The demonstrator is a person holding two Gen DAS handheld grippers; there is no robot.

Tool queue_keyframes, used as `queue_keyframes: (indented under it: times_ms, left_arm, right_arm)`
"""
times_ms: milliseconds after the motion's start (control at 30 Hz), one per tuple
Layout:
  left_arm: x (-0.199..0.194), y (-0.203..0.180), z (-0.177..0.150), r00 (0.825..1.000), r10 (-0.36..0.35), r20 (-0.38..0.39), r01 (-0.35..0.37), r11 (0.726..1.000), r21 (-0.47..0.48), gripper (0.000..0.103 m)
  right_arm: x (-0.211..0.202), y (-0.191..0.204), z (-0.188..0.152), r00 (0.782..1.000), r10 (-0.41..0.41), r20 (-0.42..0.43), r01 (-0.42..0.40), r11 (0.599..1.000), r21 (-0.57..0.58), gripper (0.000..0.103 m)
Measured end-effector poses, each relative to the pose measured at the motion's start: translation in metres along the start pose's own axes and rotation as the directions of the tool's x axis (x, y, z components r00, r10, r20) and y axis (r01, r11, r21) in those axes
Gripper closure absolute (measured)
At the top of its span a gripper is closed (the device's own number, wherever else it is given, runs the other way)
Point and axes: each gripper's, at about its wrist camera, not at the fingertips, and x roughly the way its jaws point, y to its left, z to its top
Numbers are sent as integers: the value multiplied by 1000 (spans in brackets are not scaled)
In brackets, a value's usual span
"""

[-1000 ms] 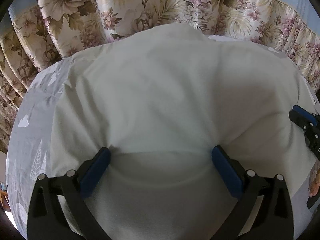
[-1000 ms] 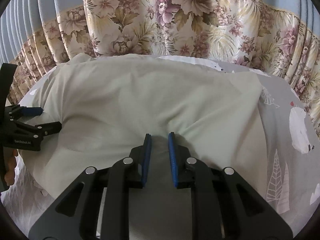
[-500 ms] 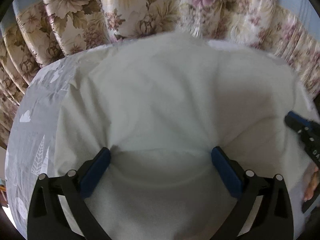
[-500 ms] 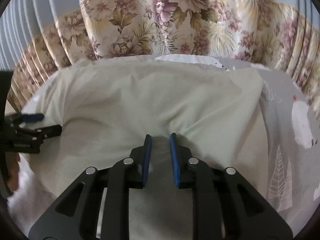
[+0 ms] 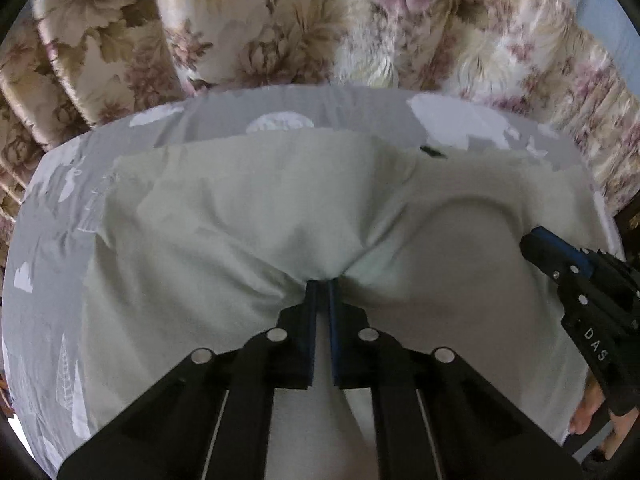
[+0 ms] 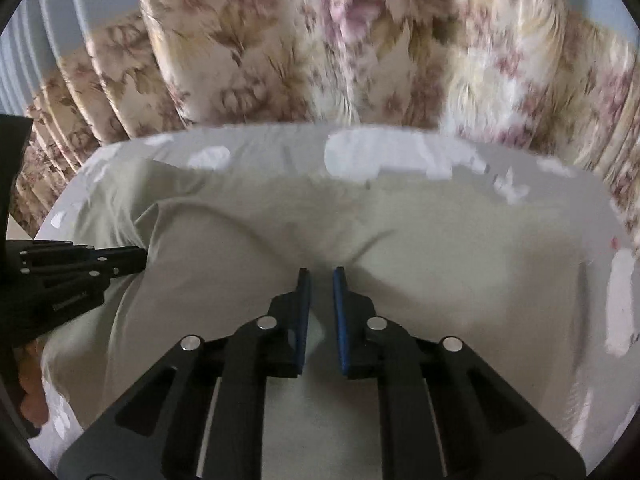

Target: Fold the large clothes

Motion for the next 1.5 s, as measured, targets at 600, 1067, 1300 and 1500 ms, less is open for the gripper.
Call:
queue_keyframes:
  times_ms: [600, 1067, 1300, 1500]
  left_arm:
    - [-45, 4, -44, 995, -28, 99, 25, 999, 30, 99]
    - [-56, 14, -126, 991, -18, 134, 13, 999, 38, 101]
    - [-56, 12, -127, 989, 10, 150, -17, 999, 50, 101]
    - [-80, 11, -125, 980, 49, 195, -63, 996, 65, 101]
  right_arm:
    - [-78, 5, -44, 983, 87, 162, -83, 996, -26, 96]
    - [-57, 18, -113, 998, 55, -15, -56, 997, -48, 100]
    - [-58, 15, -114, 997, 83, -8, -83, 995, -45, 100]
    - [-102, 5, -101, 988, 20, 151, -7, 997, -81, 99]
